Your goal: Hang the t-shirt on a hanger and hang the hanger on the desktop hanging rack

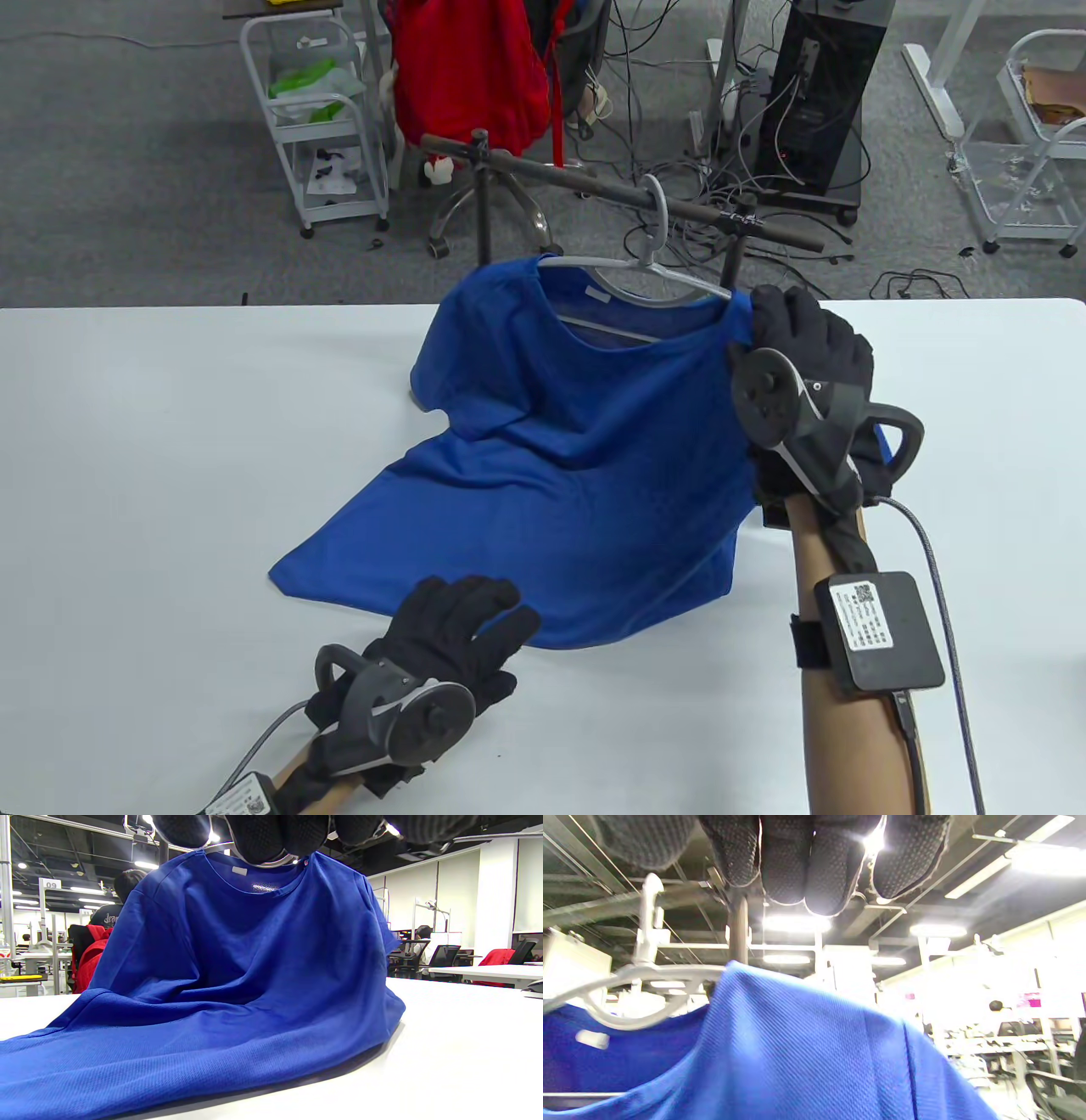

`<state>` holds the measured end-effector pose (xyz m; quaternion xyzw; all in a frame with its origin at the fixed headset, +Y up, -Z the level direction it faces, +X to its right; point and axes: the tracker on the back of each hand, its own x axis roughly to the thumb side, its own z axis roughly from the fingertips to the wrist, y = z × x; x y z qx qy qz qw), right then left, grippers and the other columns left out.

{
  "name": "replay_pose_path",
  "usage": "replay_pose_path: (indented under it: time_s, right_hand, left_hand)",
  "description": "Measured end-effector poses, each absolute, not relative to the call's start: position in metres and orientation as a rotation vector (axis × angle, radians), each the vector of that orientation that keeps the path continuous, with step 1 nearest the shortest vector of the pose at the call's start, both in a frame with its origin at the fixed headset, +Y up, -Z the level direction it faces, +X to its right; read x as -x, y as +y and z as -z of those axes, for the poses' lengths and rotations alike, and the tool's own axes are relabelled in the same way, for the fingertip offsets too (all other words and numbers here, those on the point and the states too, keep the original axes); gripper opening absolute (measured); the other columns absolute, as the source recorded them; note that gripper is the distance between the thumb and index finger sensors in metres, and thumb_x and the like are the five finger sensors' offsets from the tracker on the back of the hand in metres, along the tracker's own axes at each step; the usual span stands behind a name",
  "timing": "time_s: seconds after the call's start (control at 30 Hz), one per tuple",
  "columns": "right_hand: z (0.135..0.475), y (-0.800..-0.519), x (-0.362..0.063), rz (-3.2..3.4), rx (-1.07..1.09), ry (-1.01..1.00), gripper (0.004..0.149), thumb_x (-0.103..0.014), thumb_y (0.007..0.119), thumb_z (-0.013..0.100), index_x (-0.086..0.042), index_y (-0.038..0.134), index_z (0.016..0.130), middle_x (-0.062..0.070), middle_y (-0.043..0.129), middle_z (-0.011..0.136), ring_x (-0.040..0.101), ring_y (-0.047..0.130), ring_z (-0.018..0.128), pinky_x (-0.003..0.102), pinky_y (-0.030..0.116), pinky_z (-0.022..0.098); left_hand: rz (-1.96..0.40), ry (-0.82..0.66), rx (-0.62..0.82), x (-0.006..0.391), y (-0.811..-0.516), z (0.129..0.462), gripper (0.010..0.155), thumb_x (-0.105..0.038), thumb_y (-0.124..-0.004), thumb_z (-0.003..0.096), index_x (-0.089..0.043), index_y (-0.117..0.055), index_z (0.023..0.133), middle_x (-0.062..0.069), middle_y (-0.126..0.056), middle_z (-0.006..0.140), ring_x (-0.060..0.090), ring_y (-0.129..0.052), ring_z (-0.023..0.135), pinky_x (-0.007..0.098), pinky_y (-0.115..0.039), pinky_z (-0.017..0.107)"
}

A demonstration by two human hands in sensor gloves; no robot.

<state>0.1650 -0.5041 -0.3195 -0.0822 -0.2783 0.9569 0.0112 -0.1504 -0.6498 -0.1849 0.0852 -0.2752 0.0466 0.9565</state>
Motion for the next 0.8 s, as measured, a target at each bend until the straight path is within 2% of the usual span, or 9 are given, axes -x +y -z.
replay_pose_path:
  time_s: [0.17, 0.23, 0.4, 0.57, 0.73, 0.8]
  right_hand:
    - [0.266, -0.532, -0.143, -2.943, -0.009, -0.831, 0.069, -0.056, 0.067, 0.047, -0.03, 0.051, 0.109, 0.003, 0.06, 0.115, 0.031, 0.07, 0.104, 0.06, 0.062, 0.077]
    - [0.238, -0.555, -0.13, -2.961, -0.15, -0.78, 0.072, -0.058, 0.067, 0.047, -0.03, 0.047, 0.11, 0.003, 0.057, 0.117, 0.033, 0.068, 0.105, 0.061, 0.061, 0.077]
    - [0.198, -0.608, -0.111, -2.957, -0.354, -0.624, 0.077, -0.059, 0.066, 0.047, -0.026, 0.042, 0.112, 0.006, 0.048, 0.12, 0.036, 0.065, 0.108, 0.061, 0.061, 0.077]
    - [0.181, -0.649, -0.096, -2.944, -0.506, -0.436, 0.082, -0.061, 0.064, 0.047, -0.023, 0.035, 0.114, 0.01, 0.042, 0.122, 0.04, 0.059, 0.11, 0.063, 0.058, 0.077]
    - [0.172, -0.667, -0.093, -2.962, -0.577, -0.384, 0.085, -0.064, 0.062, 0.046, -0.023, 0.031, 0.114, 0.011, 0.039, 0.122, 0.041, 0.055, 0.111, 0.064, 0.056, 0.077]
    - [0.171, -0.669, -0.092, -2.969, -0.584, -0.467, 0.083, -0.063, 0.062, 0.045, -0.025, 0.032, 0.113, 0.008, 0.042, 0.121, 0.038, 0.057, 0.11, 0.063, 0.056, 0.078]
  left_hand:
    - [-0.095, -0.532, -0.173, 0.155, -0.652, 0.191, 0.07, -0.063, -0.064, 0.0423, -0.057, -0.041, 0.108, -0.016, -0.046, 0.125, 0.014, -0.057, 0.117, 0.054, -0.052, 0.089]
    - [-0.101, -0.516, -0.175, 0.157, -0.653, 0.194, 0.071, -0.063, -0.064, 0.0423, -0.057, -0.04, 0.109, -0.016, -0.045, 0.125, 0.014, -0.057, 0.117, 0.054, -0.052, 0.089]
    - [-0.102, -0.494, -0.164, 0.159, -0.655, 0.198, 0.073, -0.063, -0.065, 0.0423, -0.056, -0.037, 0.11, -0.016, -0.043, 0.126, 0.014, -0.054, 0.119, 0.054, -0.051, 0.089]
    - [-0.098, -0.485, -0.143, 0.157, -0.659, 0.2, 0.077, -0.064, -0.065, 0.0419, -0.054, -0.032, 0.111, -0.015, -0.039, 0.127, 0.015, -0.05, 0.12, 0.054, -0.049, 0.09]
    - [-0.085, -0.482, -0.126, 0.156, -0.662, 0.201, 0.08, -0.065, -0.064, 0.0415, -0.053, -0.028, 0.112, -0.015, -0.037, 0.128, 0.016, -0.047, 0.121, 0.055, -0.047, 0.09]
    - [-0.073, -0.479, -0.116, 0.155, -0.664, 0.202, 0.08, -0.066, -0.064, 0.0414, -0.053, -0.027, 0.112, -0.015, -0.036, 0.128, 0.015, -0.046, 0.122, 0.055, -0.047, 0.09]
